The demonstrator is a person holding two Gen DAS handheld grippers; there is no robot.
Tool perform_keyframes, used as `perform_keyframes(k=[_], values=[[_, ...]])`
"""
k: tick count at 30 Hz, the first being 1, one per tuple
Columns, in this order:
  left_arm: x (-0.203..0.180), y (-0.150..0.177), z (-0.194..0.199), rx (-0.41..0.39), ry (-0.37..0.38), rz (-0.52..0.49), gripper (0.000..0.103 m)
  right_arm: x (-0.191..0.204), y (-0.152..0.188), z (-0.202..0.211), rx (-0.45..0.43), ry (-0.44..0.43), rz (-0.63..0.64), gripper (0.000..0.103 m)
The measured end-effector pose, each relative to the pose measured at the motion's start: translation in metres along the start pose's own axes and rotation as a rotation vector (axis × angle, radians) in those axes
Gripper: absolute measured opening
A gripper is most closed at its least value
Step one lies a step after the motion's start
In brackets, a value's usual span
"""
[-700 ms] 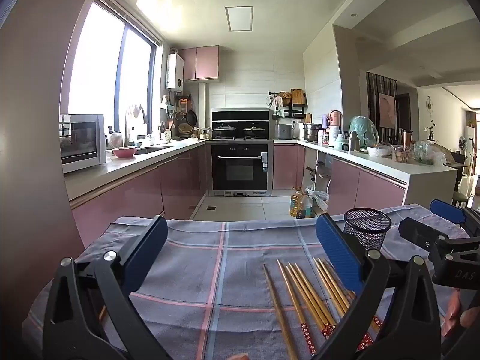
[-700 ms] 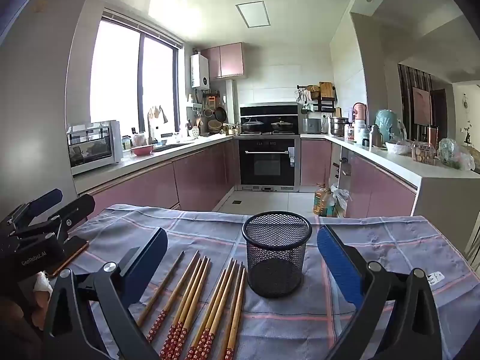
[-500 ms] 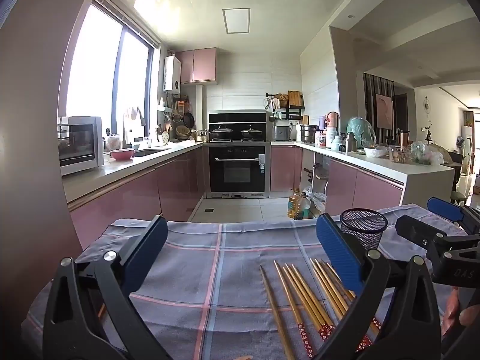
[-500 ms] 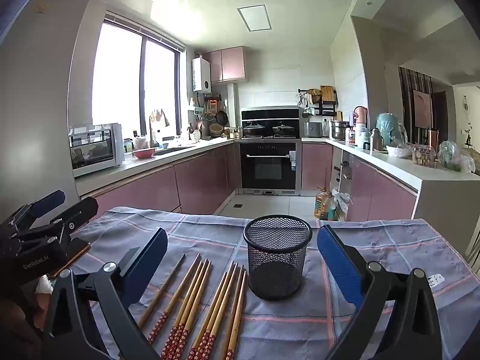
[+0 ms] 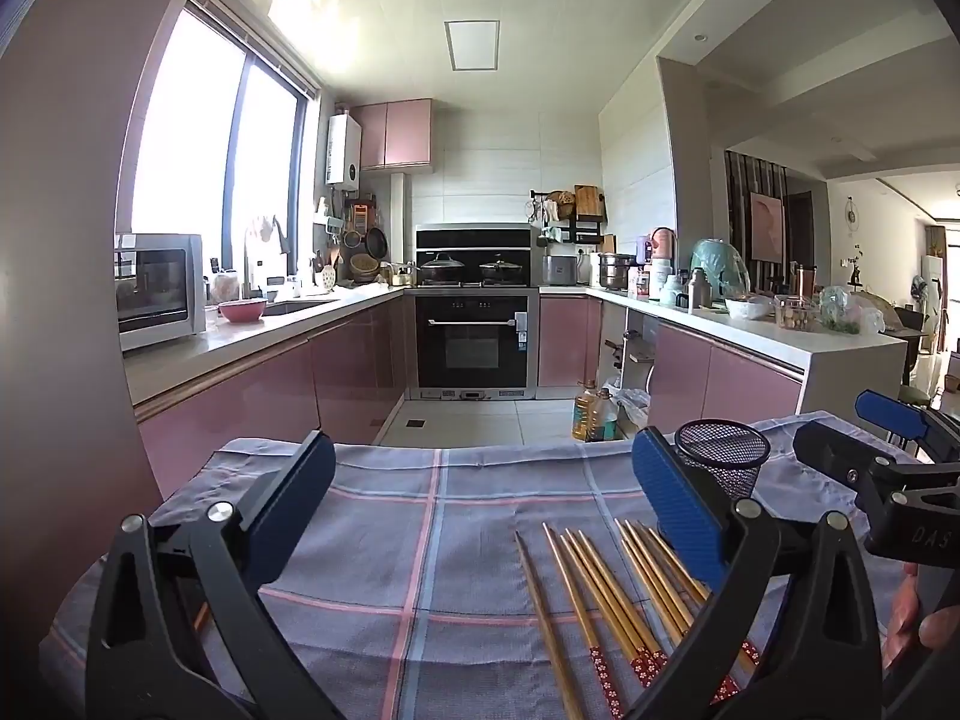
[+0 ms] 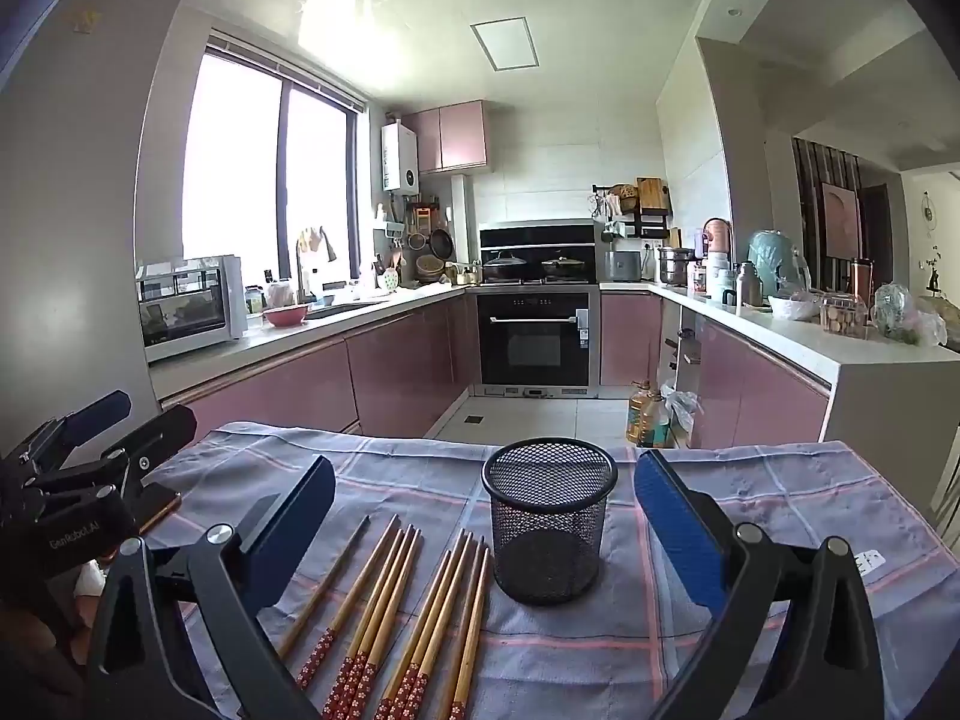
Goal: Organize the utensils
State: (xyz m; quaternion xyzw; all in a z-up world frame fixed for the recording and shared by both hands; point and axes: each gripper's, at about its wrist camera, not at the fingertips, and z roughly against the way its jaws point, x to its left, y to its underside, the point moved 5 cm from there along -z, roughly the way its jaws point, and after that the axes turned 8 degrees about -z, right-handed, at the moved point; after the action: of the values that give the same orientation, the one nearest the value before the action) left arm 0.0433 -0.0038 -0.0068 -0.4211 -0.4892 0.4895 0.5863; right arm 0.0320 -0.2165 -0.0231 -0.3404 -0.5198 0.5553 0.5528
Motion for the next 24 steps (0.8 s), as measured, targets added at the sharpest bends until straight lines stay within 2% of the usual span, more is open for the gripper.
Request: perform_keyframes(k=[24], values=[[-0.0023,0.0046,-0.0025,-0.008,-0.010,0.004,0.098,0.0021,-0.0027,0.0065,-0.045,0.010,0.007,0.097]])
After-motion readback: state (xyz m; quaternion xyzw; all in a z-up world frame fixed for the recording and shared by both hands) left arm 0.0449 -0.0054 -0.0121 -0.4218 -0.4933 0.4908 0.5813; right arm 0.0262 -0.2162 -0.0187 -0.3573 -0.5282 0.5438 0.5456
